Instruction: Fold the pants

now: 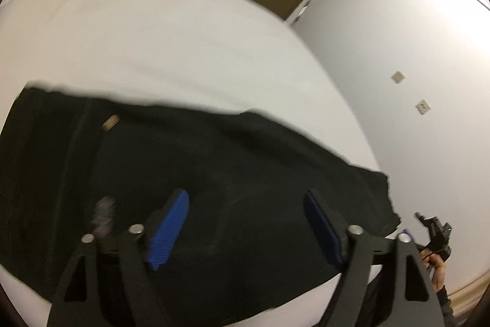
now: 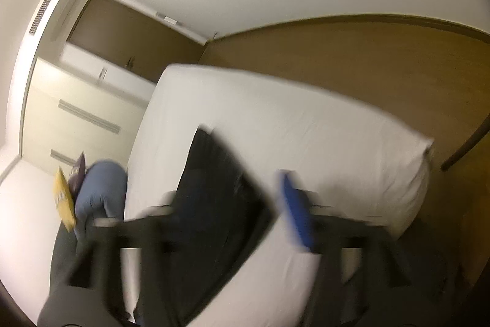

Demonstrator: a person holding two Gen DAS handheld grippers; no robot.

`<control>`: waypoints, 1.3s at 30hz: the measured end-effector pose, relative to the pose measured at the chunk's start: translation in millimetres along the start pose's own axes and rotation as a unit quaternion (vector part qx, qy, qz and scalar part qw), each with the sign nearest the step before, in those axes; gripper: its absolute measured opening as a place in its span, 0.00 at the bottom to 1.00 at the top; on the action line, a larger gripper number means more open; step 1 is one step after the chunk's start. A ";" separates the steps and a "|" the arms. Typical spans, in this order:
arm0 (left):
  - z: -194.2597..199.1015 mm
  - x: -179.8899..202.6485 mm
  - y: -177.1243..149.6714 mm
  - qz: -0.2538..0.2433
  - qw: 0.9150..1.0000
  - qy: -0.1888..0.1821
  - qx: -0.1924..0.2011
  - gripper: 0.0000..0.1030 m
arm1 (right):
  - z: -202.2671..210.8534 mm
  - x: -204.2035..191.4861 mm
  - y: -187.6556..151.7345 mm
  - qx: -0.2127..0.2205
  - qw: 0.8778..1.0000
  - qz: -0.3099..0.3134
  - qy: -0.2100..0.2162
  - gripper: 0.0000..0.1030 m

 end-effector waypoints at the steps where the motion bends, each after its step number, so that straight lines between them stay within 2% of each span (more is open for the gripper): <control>1: -6.3 11.5 4.7 -0.007 1.000 -0.006 0.007 0.85 | -5.2 -1.2 -8.4 -0.010 1.000 -0.006 0.004 0.64; 3: -23.8 27.4 8.3 -0.011 1.000 -0.020 0.003 0.86 | -22.8 4.4 -28.1 -0.044 0.998 -0.043 -0.008 0.64; 4: -28.7 31.0 8.3 -0.014 1.000 -0.023 0.000 0.86 | -30.0 10.2 -35.0 -0.052 0.996 -0.074 -0.001 0.64; 7: -54.1 40.4 2.0 -0.014 0.999 -0.032 -0.020 0.86 | -34.1 8.3 -35.4 -0.040 0.995 -0.089 0.017 0.64; 11: -81.6 37.2 -13.8 0.001 0.998 -0.034 -0.053 0.86 | -43.3 3.7 -39.3 -0.062 0.990 -0.113 0.052 0.64; 14: -95.0 22.7 -27.2 0.035 0.996 -0.025 -0.074 0.84 | -51.7 2.4 -38.2 -0.052 0.989 -0.124 0.057 0.62; 18: -94.1 9.2 -33.7 0.059 0.995 -0.032 -0.071 0.73 | -56.0 -0.7 -32.0 -0.038 0.986 -0.144 0.072 0.61; 19: -92.4 7.2 -33.3 0.061 0.995 -0.032 -0.071 0.71 | -57.1 -3.2 -30.6 -0.037 0.987 -0.139 0.071 0.57; 20: -92.0 5.5 -33.4 0.063 0.995 -0.029 -0.072 0.65 | -58.1 -4.6 -28.5 -0.037 0.988 -0.136 0.069 0.49; 21: -92.0 1.8 -34.3 0.065 0.995 -0.019 -0.074 0.55 | -59.9 -5.4 -27.2 -0.037 0.988 -0.133 0.066 0.44; 22: -91.7 -1.5 -34.8 0.067 0.995 -0.012 -0.074 0.49 | -62.3 -5.3 -26.2 -0.041 0.988 -0.134 0.064 0.30; 23: -90.7 -5.4 -35.4 0.072 0.995 -0.006 -0.073 0.38 | -62.9 -3.2 -27.3 -0.045 0.988 -0.135 0.062 0.21; 24: -89.4 -11.0 -36.3 0.083 0.994 -0.004 -0.071 0.28 | -67.2 -2.8 -27.5 -0.049 0.988 -0.137 0.058 0.18; 25: -87.1 -15.6 -36.5 0.089 0.994 -0.002 -0.071 0.22 | -70.0 -1.1 -28.6 -0.050 0.988 -0.140 0.050 0.13; 27: -84.6 -24.4 -38.2 0.102 0.992 0.001 -0.071 0.03 | -72.3 -1.5 -29.1 -0.045 0.988 -0.139 0.043 0.11; 30: -83.7 -31.4 -40.6 0.120 0.990 -0.006 -0.072 0.03 | -72.1 -2.1 -30.0 -0.038 0.990 -0.133 0.035 0.08; 33: -85.2 -28.4 -41.8 0.113 0.991 0.000 -0.074 0.03 | -72.8 -4.9 -29.4 -0.034 0.991 -0.123 0.026 0.08; 36: -85.3 -28.7 -43.1 0.117 0.991 -0.005 -0.071 0.03 | -69.8 -21.9 -30.1 -0.025 0.996 -0.080 0.007 0.08; 39: -83.8 -30.0 -43.5 0.114 0.991 -0.005 -0.071 0.03 | -57.9 -64.3 -43.9 -0.020 1.000 0.013 -0.002 0.08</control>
Point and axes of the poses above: each gripper's, at about its wrist camera, not at the fingertips, and z roughly against the way its jaws point, x to its right, y to its top, the point moved 9 cm from there along -z, roughly the way its jaws point, and after that the axes turned 10 degrees about -y, right-handed, at the moved point
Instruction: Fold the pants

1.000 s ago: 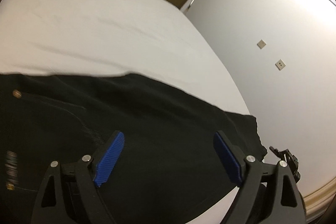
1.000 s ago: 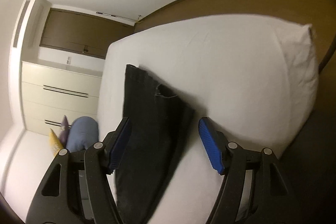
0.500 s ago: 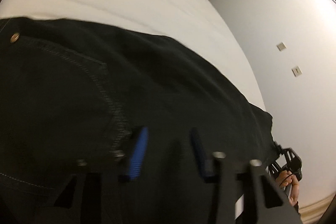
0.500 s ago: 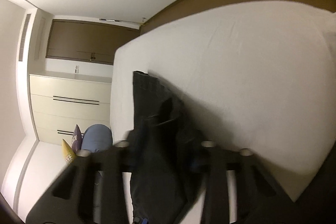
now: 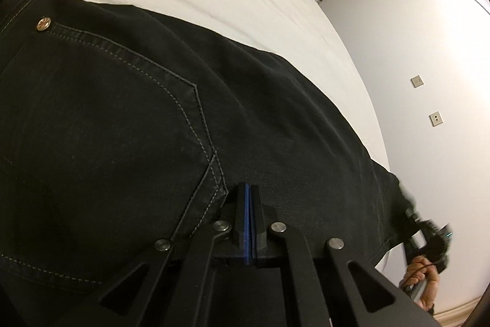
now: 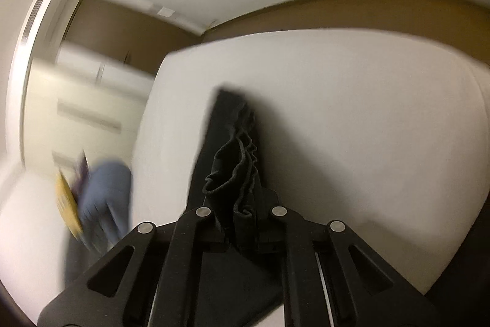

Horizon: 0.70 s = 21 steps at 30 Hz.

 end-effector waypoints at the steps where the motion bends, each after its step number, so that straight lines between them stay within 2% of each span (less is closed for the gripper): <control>1: 0.1 0.0 -0.3 0.000 1.000 0.000 0.000 0.03 | 2.4 -29.1 -13.8 -0.001 0.998 0.061 -0.001 0.08; 2: 2.6 -2.5 0.2 0.000 1.000 -0.001 0.001 0.03 | 4.4 -48.4 -27.1 -0.004 0.995 0.102 -0.001 0.08; 4: 3.4 -2.7 -0.2 0.000 1.000 0.000 0.002 0.03 | 6.1 -104.9 -80.0 -0.018 0.974 0.224 0.012 0.08; 5: 4.1 -3.1 -0.1 -0.001 1.000 0.002 0.002 0.03 | 5.1 -125.4 -108.7 -0.029 0.960 0.276 0.018 0.08; 7: 4.4 -1.1 -0.4 -0.007 1.000 0.008 0.002 0.02 | -0.8 -156.0 -180.9 -0.062 0.922 0.382 0.027 0.08; 9: 4.7 2.2 0.3 -0.012 1.000 0.010 0.001 0.06 | -16.0 -157.6 -249.9 -0.100 0.880 0.464 0.012 0.08; 10: 4.9 4.8 0.5 -0.012 1.000 0.009 0.000 0.10 | -27.1 -152.7 -267.7 -0.113 0.870 0.480 0.001 0.08; 11: 5.5 9.2 1.0 -0.012 1.000 0.003 -0.002 0.22 | -38.4 -142.5 -281.7 -0.122 0.862 0.492 -0.023 0.08; 12: 6.3 15.0 1.5 -0.013 1.000 -0.004 -0.002 0.42 | -37.7 -135.2 -287.5 -0.117 0.861 0.494 -0.030 0.08; 13: 7.6 20.6 2.4 -0.016 1.000 -0.009 0.001 0.53 | -35.8 -135.2 -286.8 -0.110 0.864 0.490 -0.023 0.08; 14: 8.5 27.1 3.3 -0.022 1.000 -0.011 0.004 0.73 | -34.2 -136.1 -286.3 -0.112 0.865 0.488 -0.021 0.08; 15: 7.0 37.1 4.5 -0.030 0.999 -0.011 0.007 0.89 | -37.9 -139.4 -283.2 -0.111 0.866 0.487 -0.019 0.08; 17: 1.2 48.8 5.6 -0.034 0.999 -0.011 0.004 0.97 | -35.8 -138.3 -280.9 -0.106 0.867 0.487 -0.019 0.08; 21: -18.9 65.5 7.3 -0.016 0.999 -0.039 -0.030 0.97 | -22.6 -137.7 -283.7 -0.087 0.871 0.483 -0.022 0.08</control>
Point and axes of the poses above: each gripper's, at about its wrist camera, not at the fingertips, and z roughly against the way its jaws point, x to its right, y to its top, the point moved 9 cm from there along -z, roughly the way its jaws point, and after that the axes turned 10 degrees about -y, right-handed, at the moved point
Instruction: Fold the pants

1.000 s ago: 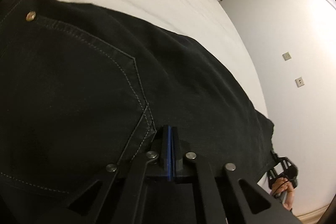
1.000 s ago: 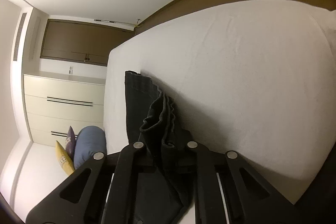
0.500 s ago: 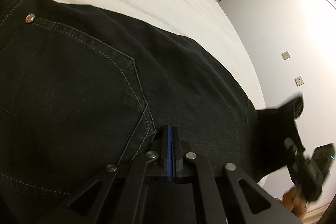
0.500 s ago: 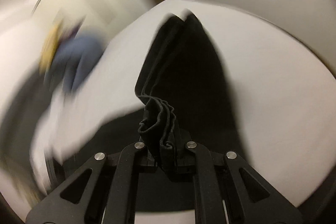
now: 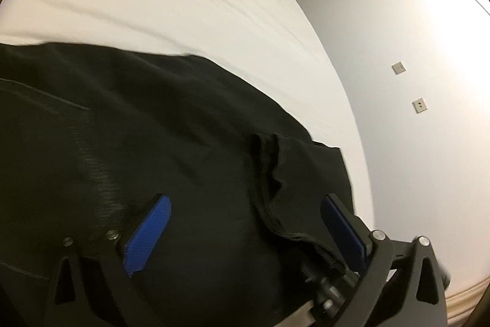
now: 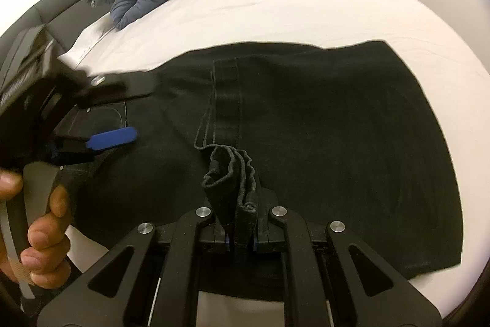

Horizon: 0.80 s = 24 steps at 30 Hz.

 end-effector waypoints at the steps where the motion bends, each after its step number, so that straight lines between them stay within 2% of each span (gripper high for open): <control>1: -6.9 3.0 2.5 0.008 1.000 -0.005 -0.012 0.97 | 5.3 -2.6 -1.3 0.009 1.000 0.006 -0.008 0.08; 7: -28.9 8.7 14.6 0.025 0.998 -0.007 -0.056 0.97 | 31.1 -18.1 7.0 0.049 0.997 0.042 -0.039 0.09; 9: -35.7 7.3 18.3 0.028 0.997 -0.002 -0.072 0.96 | 50.7 -20.8 -9.6 0.058 0.996 0.053 -0.043 0.09; 11: -38.8 7.9 20.0 0.021 0.996 0.002 -0.081 0.93 | 59.7 -29.7 -12.4 0.067 0.994 0.070 -0.047 0.09; 13: -41.7 11.3 21.5 0.007 0.995 0.007 -0.097 0.75 | 67.5 -32.6 -16.4 0.074 0.992 0.089 -0.052 0.09; 15: -43.6 13.6 19.6 -0.004 0.993 0.006 -0.119 0.31 | 76.5 -41.9 -20.9 0.084 0.989 0.111 -0.054 0.09; 17: -39.4 11.5 22.4 -0.024 0.991 0.016 -0.133 0.11 | 83.6 -51.6 -25.7 0.091 0.986 0.131 -0.058 0.09; 24: -3.7 3.2 42.1 -0.087 0.985 0.039 -0.143 0.09 | 100.3 -87.8 -35.6 0.105 0.976 0.183 -0.049 0.09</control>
Point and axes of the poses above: each gripper's, at about its wrist camera, not at the fingertips, and z roughly against the way its jaws point, x to its right, y to its top, the point moved 9 cm from there along -z, roughly the way its jaws point, and after that the axes turned 10 degrees about -y, right-handed, at the moved point
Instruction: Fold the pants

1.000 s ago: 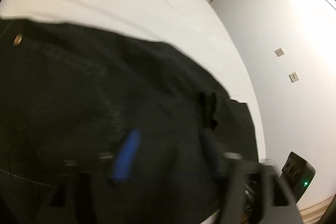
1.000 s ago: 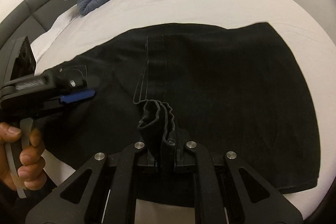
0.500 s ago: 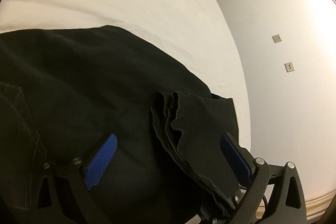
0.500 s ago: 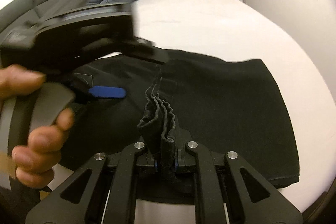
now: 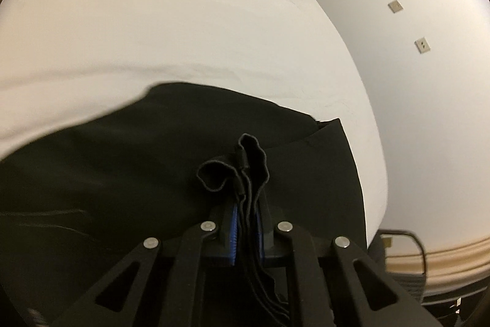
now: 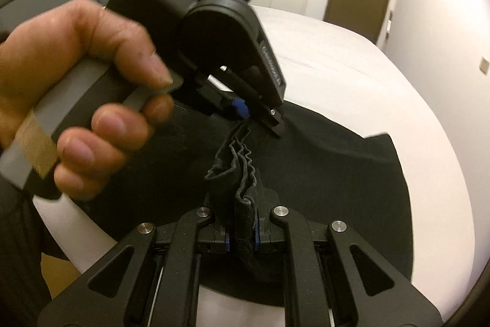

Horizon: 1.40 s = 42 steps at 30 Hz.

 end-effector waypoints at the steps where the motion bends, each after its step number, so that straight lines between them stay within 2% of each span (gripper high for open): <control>1: 3.5 -4.2 0.4 0.000 1.000 0.003 0.000 0.09 | 1.7 -7.3 1.6 0.001 1.000 0.007 0.004 0.09; 6: 14.3 -27.2 -2.2 0.008 1.000 0.020 0.001 0.09 | 7.3 -33.3 6.2 -0.006 0.999 0.030 0.020 0.09; 11: 8.7 -41.6 -10.0 0.015 1.000 0.027 -0.005 0.10 | 8.0 -49.6 -9.8 -0.027 0.998 0.047 0.030 0.11; 12: 7.2 -43.9 -9.8 0.015 0.999 0.030 -0.005 0.16 | 8.4 -51.4 -12.7 -0.030 0.998 0.047 0.031 0.11; 14: 6.3 -51.6 -10.2 0.015 0.999 0.040 -0.002 0.18 | 8.2 -59.8 -23.3 -0.048 0.997 0.053 0.036 0.13; 16: 9.5 -55.4 -9.4 0.021 0.999 0.035 0.007 0.21 | 1.9 -62.8 -36.9 -0.080 0.995 0.046 0.048 0.16; 17: 7.8 -52.3 -3.9 0.020 0.999 0.040 0.014 0.28 | 2.1 -61.3 -40.2 -0.088 0.994 0.034 0.055 0.17; 18: 16.0 -54.7 -5.0 0.014 0.998 0.052 0.023 0.41 | 6.5 -58.9 -41.2 -0.089 0.994 0.021 0.066 0.20; 19: 24.8 -55.0 -3.5 0.006 0.997 0.073 0.037 0.47 | 14.0 -56.4 -42.5 -0.092 0.992 0.011 0.083 0.36; 20: 32.4 -55.3 -2.2 0.000 0.995 0.089 0.049 0.55 | 20.7 -54.1 -45.1 -0.096 0.991 0.001 0.099 0.62; 21: 43.0 -54.0 -1.1 -0.009 0.992 0.109 0.064 0.58 | 30.9 -50.4 -48.9 -0.099 0.987 -0.017 0.127 0.68; 22: 53.2 -50.6 -0.5 -0.020 0.989 0.126 0.080 0.58 | 40.7 -45.6 -51.8 -0.100 0.983 -0.037 0.150 0.69; 24: 64.6 -41.0 -2.5 -0.037 0.985 0.137 0.099 0.58 | 64.5 -26.8 -60.4 -0.106 0.972 -0.086 0.193 0.69; 27: 69.0 -7.7 -18.3 -0.107 0.973 0.168 0.121 0.58 | 83.3 20.4 -69.6 -0.115 0.947 -0.172 0.247 0.69; 28: 64.5 0.1 -25.9 -0.122 0.969 0.176 0.120 0.58 | 82.1 42.2 -70.4 -0.117 0.938 -0.202 0.257 0.64; 30: 52.6 6.7 -38.4 -0.132 0.968 0.180 0.113 0.58 | 74.2 100.5 -72.2 -0.121 0.919 -0.259 0.273 0.46; 31: 40.3 6.2 -49.2 -0.131 0.969 0.180 0.103 0.58 | 68.4 121.2 -72.4 -0.122 0.911 -0.278 0.278 0.33; 33: 25.2 -4.2 -61.4 -0.119 0.971 0.189 0.084 0.58 | 45.7 169.8 -67.2 -0.135 0.894 -0.311 0.293 0.29; 34: 15.2 -15.1 -71.1 -0.107 0.972 0.198 0.069 0.58 | 35.6 190.9 -65.4 -0.134 0.890 -0.323 0.292 0.25; 35: 10.7 -22.4 -78.6 -0.107 0.970 0.209 0.069 0.60 | 25.4 205.0 -61.5 -0.134 0.886 -0.328 0.298 0.24; 36: 11.9 -24.1 -79.1 -0.114 0.967 0.213 0.080 0.62 | 14.2 213.1 -58.1 -0.141 0.874 -0.334 0.324 0.24; 39: 12.8 -27.9 -83.0 -0.110 0.967 0.212 0.090 0.63 | -26.0 241.6 -48.2 -0.154 0.864 -0.339 0.338 0.24; 40: 12.4 -28.9 -82.0 -0.106 0.968 0.210 0.089 0.63 | -37.3 240.8 -46.6 -0.164 0.854 -0.341 0.357 0.24; 41: 11.4 -29.1 -81.1 -0.107 0.968 0.212 0.087 0.63 | -67.7 253.2 -47.3 -0.170 0.854 -0.342 0.354 0.24; 42: 10.2 -29.6 -80.3 -0.111 0.967 0.216 0.083 0.64 | -89.5 258.9 -51.4 -0.183 0.860 -0.336 0.338 0.24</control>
Point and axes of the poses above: each gripper's, at about its wrist camera, not at the fingertips, and z roughly against the way its jaws point, x to its right, y to its top, the point moved 9 cm from there along -z, roughly the way its jaws point, and after that the axes turned 10 degrees about -y, right-handed, at the moved point
